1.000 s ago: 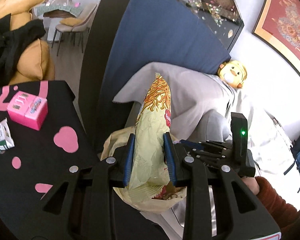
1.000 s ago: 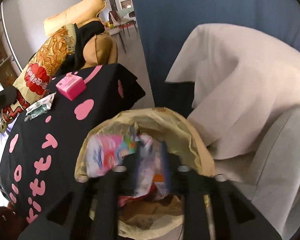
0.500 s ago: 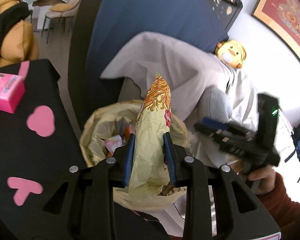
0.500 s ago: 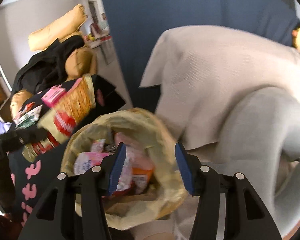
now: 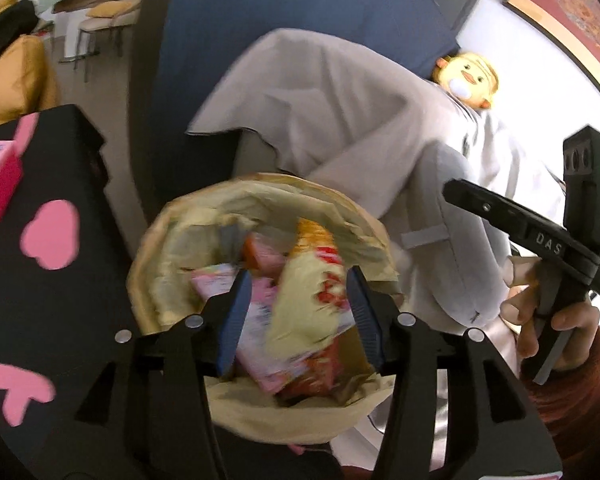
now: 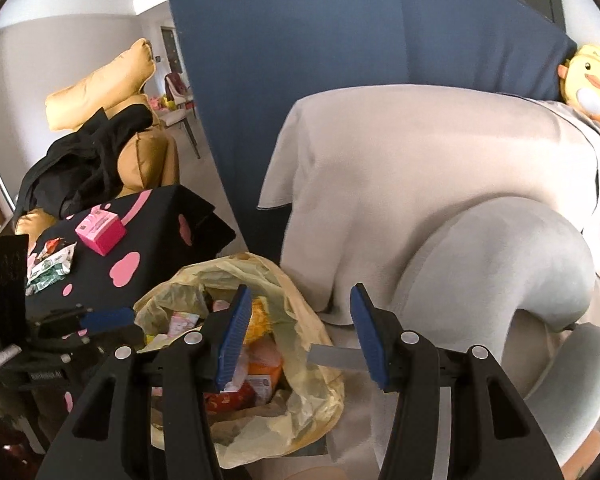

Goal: Collect trash
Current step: 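Return both grippers to the remaining items on the table, then grasp the red-white wafer bar with the left gripper while the right grasps the green milk pack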

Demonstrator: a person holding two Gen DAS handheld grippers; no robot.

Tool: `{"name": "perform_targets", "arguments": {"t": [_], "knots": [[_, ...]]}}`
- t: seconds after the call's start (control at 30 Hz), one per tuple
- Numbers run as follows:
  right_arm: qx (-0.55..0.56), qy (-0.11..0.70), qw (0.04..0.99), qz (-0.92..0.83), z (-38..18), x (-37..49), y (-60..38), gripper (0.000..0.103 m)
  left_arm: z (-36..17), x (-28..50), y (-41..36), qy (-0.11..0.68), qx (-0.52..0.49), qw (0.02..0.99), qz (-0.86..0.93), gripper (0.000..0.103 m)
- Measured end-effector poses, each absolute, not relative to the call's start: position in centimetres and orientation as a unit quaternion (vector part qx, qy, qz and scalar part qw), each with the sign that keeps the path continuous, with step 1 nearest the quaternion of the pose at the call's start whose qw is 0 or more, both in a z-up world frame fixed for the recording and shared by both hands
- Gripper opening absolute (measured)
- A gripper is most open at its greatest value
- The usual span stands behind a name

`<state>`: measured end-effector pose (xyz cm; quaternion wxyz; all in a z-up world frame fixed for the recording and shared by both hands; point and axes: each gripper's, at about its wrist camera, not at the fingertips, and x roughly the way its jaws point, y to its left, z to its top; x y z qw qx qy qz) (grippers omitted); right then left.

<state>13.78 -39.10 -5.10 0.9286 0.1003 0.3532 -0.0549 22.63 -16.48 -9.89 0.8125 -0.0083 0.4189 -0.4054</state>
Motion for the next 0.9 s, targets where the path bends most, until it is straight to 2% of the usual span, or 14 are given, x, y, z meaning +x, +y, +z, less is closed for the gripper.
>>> {"name": "perform_targets", "arguments": {"t": [0.33,0.63,0.9], "knots": [[0.077,0.352,0.932,0.022,-4.8,16.0,-33.3,0.048,-8.5,24.1,-2.5,0.364,-0.012,0.890,-0.275,0.048],[0.034,0.363,0.924,0.118,-4.9,20.5,-24.1,0.048,-8.4,29.3,11.3,0.333,0.013,0.933,-0.136,0.048],[-0.011,0.385,0.906,0.175,-6.2,24.8,-16.1,0.048,-9.6,34.8,12.8,0.363,0.099,0.916,-0.140,0.048]]}}
